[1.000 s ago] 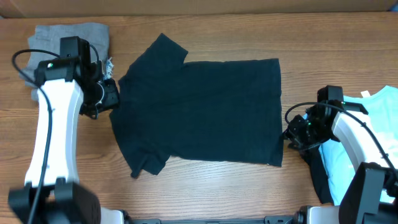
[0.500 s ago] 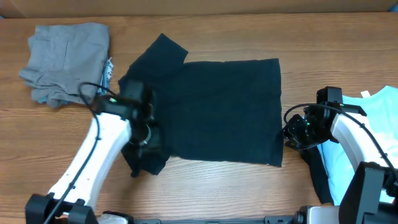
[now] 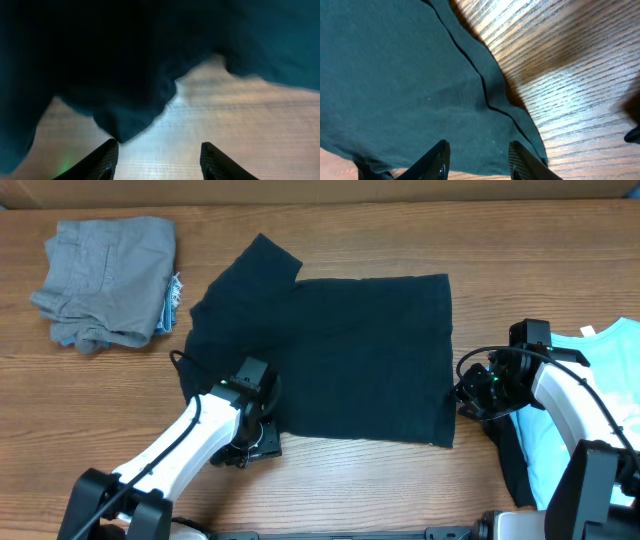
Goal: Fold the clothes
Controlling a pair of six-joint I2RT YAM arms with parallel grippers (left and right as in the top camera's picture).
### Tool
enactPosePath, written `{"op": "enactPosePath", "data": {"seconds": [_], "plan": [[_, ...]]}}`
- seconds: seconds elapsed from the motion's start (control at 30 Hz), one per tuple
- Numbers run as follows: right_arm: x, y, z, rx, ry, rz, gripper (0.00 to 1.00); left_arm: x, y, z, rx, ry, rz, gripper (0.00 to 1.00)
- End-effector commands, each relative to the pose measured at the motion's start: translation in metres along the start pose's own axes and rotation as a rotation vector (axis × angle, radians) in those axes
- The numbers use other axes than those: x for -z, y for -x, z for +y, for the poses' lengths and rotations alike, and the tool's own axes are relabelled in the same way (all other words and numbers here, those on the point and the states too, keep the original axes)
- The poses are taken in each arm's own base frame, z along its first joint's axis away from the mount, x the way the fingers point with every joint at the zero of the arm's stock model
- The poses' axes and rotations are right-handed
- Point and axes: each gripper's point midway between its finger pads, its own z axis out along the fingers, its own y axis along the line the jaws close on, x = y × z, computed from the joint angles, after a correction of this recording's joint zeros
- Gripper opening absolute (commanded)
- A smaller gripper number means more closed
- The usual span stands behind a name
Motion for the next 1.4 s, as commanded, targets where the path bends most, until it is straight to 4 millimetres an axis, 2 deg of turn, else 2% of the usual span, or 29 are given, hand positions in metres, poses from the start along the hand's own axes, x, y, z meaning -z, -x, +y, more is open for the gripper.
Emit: {"op": "enactPosePath", "data": {"seconds": [0.0,0.13,0.27,0.3,0.37,0.5,0.63,0.67,0.73,0.8,0.93,1.07,1.13,1.23,1.3,1.37], "plan": [[0.000,-0.002,0.002,0.015,0.008,0.005,0.41,-0.016,0.004,0.011,0.082,0.050,-0.018,0.56],[0.000,-0.002,0.002,0.014,0.007,0.006,0.41,-0.020,0.010,0.008,0.079,0.037,-0.035,0.46],[0.000,-0.003,0.002,0.013,0.006,0.009,0.41,-0.020,0.007,0.009,0.078,0.045,-0.024,0.16],[0.000,-0.003,0.002,0.013,0.006,0.009,0.41,-0.020,0.005,0.008,0.079,0.039,-0.015,0.10],[0.000,-0.003,0.002,0.013,0.006,0.009,0.41,-0.020,-0.003,-0.001,0.078,-0.014,0.032,0.04],[0.000,-0.002,0.001,0.013,0.006,0.008,0.41,-0.015,-0.023,-0.032,0.064,-0.192,0.155,0.04],[0.000,-0.001,0.002,0.014,0.008,0.004,0.42,-0.009,-0.028,-0.046,0.062,-0.272,0.198,0.04],[0.000,-0.001,0.002,0.015,0.009,0.003,0.42,-0.009,-0.029,-0.046,0.063,-0.269,0.200,0.07],[0.000,-0.001,0.002,0.015,0.009,0.002,0.42,-0.010,-0.029,-0.042,0.065,-0.251,0.198,0.30],[0.000,-0.001,0.002,0.015,0.009,0.003,0.42,-0.011,-0.029,-0.038,0.068,-0.230,0.195,0.38],[0.000,-0.001,0.002,0.015,0.009,0.003,0.42,-0.008,-0.028,-0.031,0.073,-0.205,0.197,0.37],[0.000,-0.001,0.002,0.014,0.009,0.002,0.42,0.007,-0.024,-0.005,0.112,-0.087,0.171,0.36],[0.000,-0.001,0.002,0.013,0.008,0.004,0.42,0.015,-0.022,0.011,0.131,-0.018,0.148,0.39],[0.000,-0.002,0.001,0.011,0.007,0.007,0.42,0.020,-0.022,0.022,0.169,-0.001,0.141,0.45],[0.000,-0.002,0.001,0.011,0.007,0.008,0.42,0.020,-0.021,0.028,0.191,0.007,0.143,0.52],[0.000,-0.002,0.001,0.011,0.007,0.008,0.42,0.015,-0.023,0.033,0.212,0.020,0.144,0.54]]}}
